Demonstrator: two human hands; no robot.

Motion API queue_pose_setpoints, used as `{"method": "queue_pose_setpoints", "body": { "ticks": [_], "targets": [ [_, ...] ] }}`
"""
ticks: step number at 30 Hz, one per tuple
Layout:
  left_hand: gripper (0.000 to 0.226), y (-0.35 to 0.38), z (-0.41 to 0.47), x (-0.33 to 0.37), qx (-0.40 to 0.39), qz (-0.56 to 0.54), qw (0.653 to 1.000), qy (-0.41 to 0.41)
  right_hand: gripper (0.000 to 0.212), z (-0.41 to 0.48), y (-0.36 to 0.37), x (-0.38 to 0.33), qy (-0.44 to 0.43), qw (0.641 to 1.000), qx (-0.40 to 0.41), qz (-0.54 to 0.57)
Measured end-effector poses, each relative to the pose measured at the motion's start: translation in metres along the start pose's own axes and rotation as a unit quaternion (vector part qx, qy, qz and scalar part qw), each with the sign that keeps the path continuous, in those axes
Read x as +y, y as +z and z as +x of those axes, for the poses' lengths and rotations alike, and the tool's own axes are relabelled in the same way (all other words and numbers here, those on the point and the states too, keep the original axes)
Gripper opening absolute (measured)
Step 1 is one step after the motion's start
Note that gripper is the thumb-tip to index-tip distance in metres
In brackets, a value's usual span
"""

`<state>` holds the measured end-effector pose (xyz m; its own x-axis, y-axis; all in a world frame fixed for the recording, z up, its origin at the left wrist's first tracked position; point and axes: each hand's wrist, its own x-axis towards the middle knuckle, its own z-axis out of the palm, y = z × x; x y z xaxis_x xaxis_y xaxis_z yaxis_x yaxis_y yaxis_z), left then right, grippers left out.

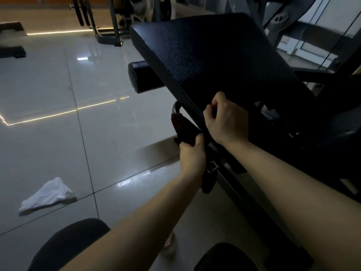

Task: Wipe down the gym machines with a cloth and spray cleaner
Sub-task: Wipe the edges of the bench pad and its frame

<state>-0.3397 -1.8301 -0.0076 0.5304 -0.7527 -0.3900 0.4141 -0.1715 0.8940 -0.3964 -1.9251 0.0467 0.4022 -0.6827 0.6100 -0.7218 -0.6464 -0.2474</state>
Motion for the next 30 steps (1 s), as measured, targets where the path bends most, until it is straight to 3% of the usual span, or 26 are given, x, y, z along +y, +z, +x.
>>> {"method": "queue_pose_setpoints", "body": {
  "ticks": [3,7,9,11,13,22,27,30],
  "targets": [
    [0.038,-0.012,-0.013,-0.004,-0.055,0.051,0.995,-0.06,0.017,-0.001,-0.002,0.001,-0.004,1.0,-0.001,0.013],
    [0.034,-0.033,0.012,0.036,-0.159,-0.134,0.973,-0.096,0.017,0.001,-0.003,0.002,0.008,0.999,-0.019,0.031],
    [0.048,-0.028,0.025,0.044,-0.149,-0.249,0.951,-0.102,0.017,0.0,-0.003,0.003,0.007,0.999,-0.014,0.031],
    [0.062,-0.015,0.028,0.036,-0.095,-0.276,0.953,-0.085,0.016,0.001,-0.003,0.002,0.005,1.0,-0.009,0.029],
    [0.069,-0.009,0.024,0.023,-0.045,-0.245,0.967,-0.055,0.015,0.001,-0.002,0.002,0.007,1.0,-0.009,0.028],
    [0.037,0.003,-0.017,-0.008,-0.019,-0.05,0.998,-0.03,0.018,0.0,0.0,0.002,-0.001,1.0,0.0,0.011],
    [0.032,0.001,-0.035,-0.006,-0.093,-0.111,0.981,-0.133,0.016,-0.001,-0.002,0.0,-0.001,1.0,0.005,0.011],
    [0.025,-0.011,-0.037,0.009,-0.162,-0.072,0.963,-0.201,0.015,-0.002,-0.002,0.002,0.002,1.0,0.0,0.022]
  ]
}}
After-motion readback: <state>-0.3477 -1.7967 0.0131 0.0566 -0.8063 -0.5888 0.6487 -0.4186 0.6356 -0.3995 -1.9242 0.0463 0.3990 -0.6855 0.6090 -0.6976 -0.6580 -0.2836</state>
